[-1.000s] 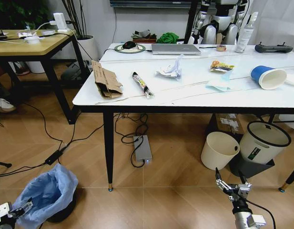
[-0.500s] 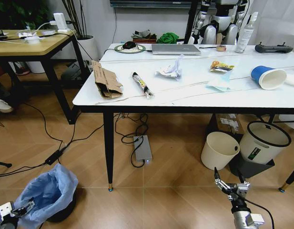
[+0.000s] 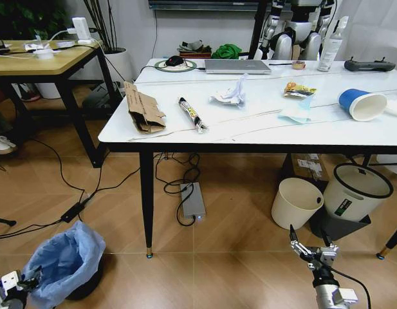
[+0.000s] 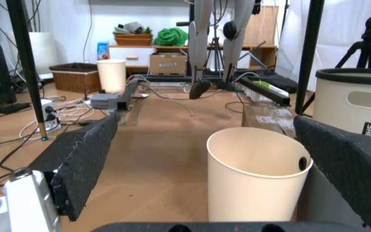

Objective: Pick up the trash bin and place the trash from the table into it.

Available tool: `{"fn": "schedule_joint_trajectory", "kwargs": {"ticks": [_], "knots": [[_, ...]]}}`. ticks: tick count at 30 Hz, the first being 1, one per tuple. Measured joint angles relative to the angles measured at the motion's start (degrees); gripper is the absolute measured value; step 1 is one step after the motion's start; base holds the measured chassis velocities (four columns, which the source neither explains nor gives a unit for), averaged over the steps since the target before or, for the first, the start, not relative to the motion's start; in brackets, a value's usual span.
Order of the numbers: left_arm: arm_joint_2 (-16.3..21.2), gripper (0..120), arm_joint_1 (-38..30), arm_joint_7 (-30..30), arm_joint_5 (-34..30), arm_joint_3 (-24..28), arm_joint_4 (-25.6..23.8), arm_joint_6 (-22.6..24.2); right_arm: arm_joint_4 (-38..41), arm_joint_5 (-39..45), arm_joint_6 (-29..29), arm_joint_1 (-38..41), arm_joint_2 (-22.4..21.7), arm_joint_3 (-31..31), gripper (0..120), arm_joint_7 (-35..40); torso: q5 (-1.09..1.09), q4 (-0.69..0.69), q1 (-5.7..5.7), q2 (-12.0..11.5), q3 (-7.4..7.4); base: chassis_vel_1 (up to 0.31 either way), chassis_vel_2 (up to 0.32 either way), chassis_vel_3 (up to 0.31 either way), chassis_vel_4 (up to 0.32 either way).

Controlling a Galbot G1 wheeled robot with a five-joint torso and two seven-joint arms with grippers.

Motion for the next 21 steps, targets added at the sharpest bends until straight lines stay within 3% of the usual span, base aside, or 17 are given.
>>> {"fn": "schedule_joint_trajectory", "kwargs": {"ticks": [8,15,18,19,21], "knots": [[-0.1,3,0.0,0.3,0.0,-0.1,0.1,-0.3,0.2,0.2,0.0,-0.1,0.0,0.0,100,0.0,0.00,-0.01,0.00,0.0,0.01,0.000,0.000,0.000,0.000],[-0.1,0,0.7,0.8,-1.0,0.2,-0.5,-0.6,0.3,0.2,0.0,-0.2,0.0,0.1,100,-0.1,0.00,0.00,0.01,0.0,0.01,0.000,0.000,0.000,0.000],[1.3,0,6.2,1.3,-4.9,2.5,-8.2,0.1,0.4,0.2,0.0,-0.2,0.0,0.2,100,-0.1,-0.04,0.00,0.01,0.0,0.02,0.000,0.000,0.000,0.000],[1.3,0,6.2,1.3,-4.9,2.5,-8.2,0.1,0.4,0.2,0.0,-0.2,0.0,0.2,100,-0.1,-0.04,0.00,0.01,0.0,0.02,0.000,0.000,0.000,0.000],[1.8,0,10.9,1.7,-7.1,3.1,-14.9,0.7,0.6,0.1,-0.2,-0.3,0.0,0.2,100,-0.1,-0.01,0.00,0.01,0.0,0.02,0.000,0.000,0.000,0.000]]}}
